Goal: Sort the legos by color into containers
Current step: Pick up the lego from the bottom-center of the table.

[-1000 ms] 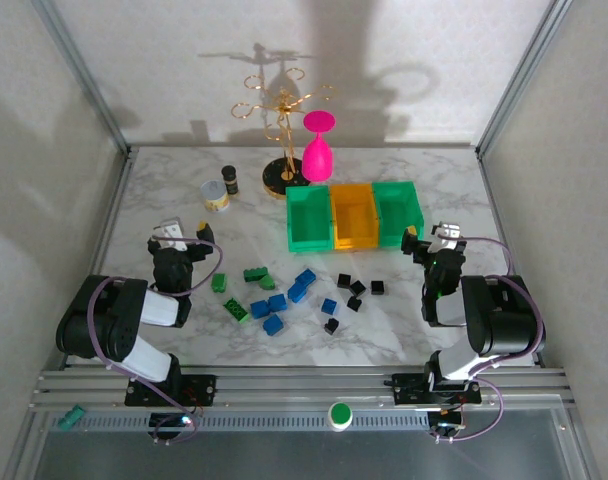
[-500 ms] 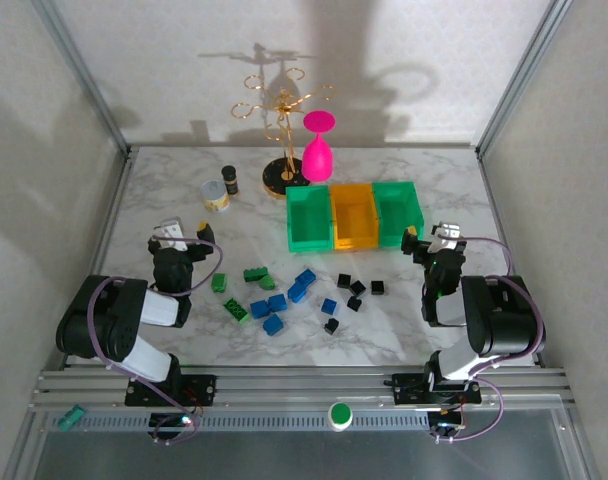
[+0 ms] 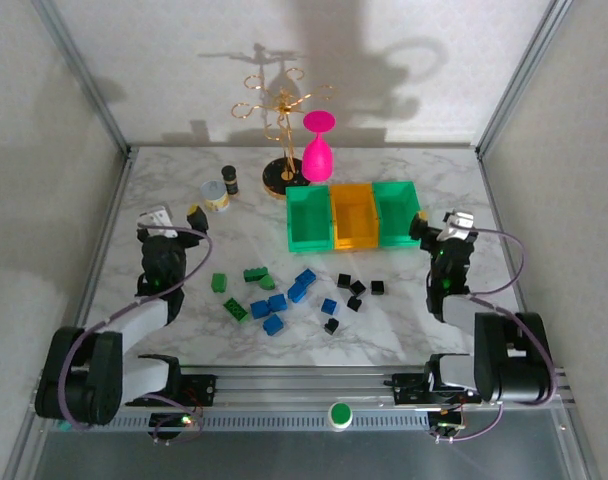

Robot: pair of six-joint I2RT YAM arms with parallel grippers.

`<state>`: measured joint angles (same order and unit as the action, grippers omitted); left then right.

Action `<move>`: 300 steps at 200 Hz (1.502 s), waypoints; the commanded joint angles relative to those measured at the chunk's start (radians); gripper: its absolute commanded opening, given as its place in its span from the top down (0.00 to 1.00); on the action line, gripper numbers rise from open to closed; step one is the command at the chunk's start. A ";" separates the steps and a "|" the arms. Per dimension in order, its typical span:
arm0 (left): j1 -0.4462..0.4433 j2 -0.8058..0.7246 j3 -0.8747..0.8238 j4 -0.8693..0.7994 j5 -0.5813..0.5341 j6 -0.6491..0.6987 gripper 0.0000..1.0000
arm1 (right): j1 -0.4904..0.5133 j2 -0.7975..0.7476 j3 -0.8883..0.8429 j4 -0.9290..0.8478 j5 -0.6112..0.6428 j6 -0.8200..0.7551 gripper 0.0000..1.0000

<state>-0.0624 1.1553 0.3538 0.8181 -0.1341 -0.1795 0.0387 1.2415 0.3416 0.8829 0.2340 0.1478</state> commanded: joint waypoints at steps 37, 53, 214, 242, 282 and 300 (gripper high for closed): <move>0.053 -0.165 0.032 -0.200 0.032 -0.309 0.01 | -0.006 -0.220 0.086 -0.427 -0.062 0.297 0.01; 0.062 -0.159 0.052 -0.243 0.089 -0.351 0.01 | -0.006 -0.259 0.077 -0.461 -0.105 0.330 0.01; -0.265 -0.417 0.005 -0.633 0.239 -0.393 0.01 | 0.396 -0.276 0.190 -0.982 -0.025 0.426 0.01; -0.352 -0.450 0.008 -0.705 0.221 -0.404 0.01 | 0.517 -0.238 0.238 -1.097 0.004 0.472 0.02; -0.494 -0.474 -0.009 -0.730 0.196 -0.444 0.01 | 0.649 -0.185 0.279 -1.232 0.018 0.543 0.06; -0.561 -0.474 -0.012 -0.734 0.163 -0.464 0.01 | 0.710 -0.160 0.286 -1.277 0.005 0.578 0.08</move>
<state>-0.5529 0.6941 0.3546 0.1143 0.0776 -0.6060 0.6853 1.0550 0.5922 -0.2699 0.2195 0.6521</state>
